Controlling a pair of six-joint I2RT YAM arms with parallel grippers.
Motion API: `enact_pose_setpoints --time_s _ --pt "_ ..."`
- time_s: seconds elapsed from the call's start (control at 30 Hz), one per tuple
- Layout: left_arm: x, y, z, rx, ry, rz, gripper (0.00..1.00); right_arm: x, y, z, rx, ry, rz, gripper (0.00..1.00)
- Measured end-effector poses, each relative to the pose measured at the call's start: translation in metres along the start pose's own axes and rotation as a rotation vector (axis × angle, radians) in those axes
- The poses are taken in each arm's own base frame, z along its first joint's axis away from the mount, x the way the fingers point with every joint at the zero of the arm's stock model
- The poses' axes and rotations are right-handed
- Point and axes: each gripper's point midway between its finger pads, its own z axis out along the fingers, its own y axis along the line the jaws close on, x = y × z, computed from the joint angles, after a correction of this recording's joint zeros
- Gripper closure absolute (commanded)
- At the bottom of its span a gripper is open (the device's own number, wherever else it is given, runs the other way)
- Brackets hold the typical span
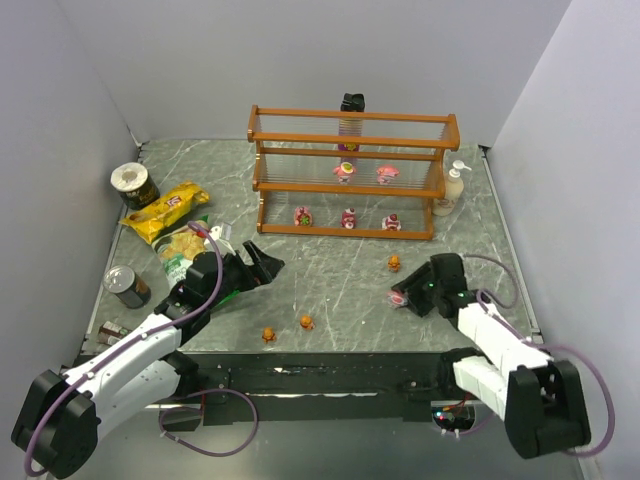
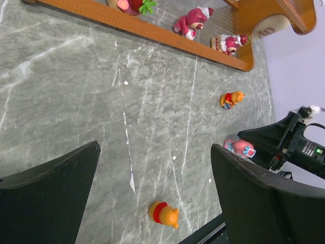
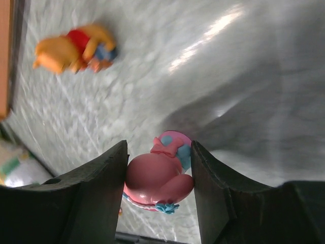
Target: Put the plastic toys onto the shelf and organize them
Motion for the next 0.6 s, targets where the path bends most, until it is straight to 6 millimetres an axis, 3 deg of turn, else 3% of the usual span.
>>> enact_pose_setpoints --time_s 0.43,0.6 --pt "0.001 0.003 0.001 -0.013 0.001 0.0 0.04 0.084 0.08 0.032 -0.108 0.267 -0.275 0.53" --pt "0.0 0.004 0.001 -0.017 -0.001 0.0 0.04 0.108 0.108 0.045 -0.154 0.333 -0.362 0.53"
